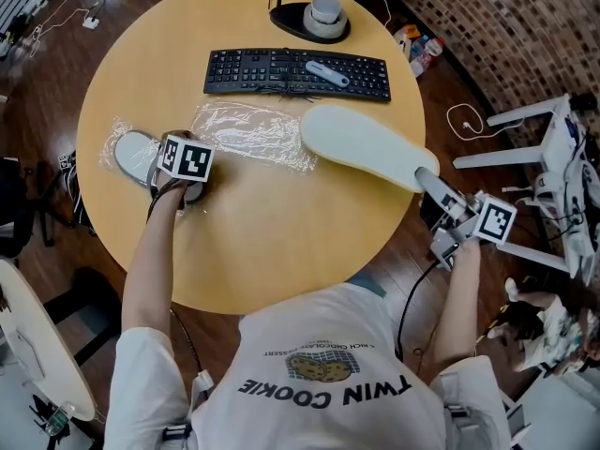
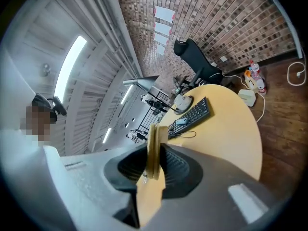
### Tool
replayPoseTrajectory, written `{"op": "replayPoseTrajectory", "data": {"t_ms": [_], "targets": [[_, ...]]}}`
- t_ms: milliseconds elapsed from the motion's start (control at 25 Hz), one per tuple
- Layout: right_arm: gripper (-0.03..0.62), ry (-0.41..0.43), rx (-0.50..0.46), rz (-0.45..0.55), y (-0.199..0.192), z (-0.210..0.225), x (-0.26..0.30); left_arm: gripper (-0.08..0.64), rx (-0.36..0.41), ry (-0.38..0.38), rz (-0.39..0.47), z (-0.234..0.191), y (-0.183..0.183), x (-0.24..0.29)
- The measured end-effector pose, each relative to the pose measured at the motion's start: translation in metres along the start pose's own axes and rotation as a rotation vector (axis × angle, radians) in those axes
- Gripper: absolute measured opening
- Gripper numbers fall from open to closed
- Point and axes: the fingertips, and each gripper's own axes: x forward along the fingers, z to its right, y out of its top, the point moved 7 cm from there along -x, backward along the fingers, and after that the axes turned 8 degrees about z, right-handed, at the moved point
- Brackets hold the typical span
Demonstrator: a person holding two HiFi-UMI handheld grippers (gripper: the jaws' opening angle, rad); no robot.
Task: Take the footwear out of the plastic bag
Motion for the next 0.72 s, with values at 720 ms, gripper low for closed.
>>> {"op": "replayPoseTrajectory", "data": {"t_ms": [720], "targets": [[0.074,0.126,0.134,-0.064,-0.063,0.0,0.167,0.003,-0.024,-0.004,0.015,-0.001,0.001,0.003]]}}
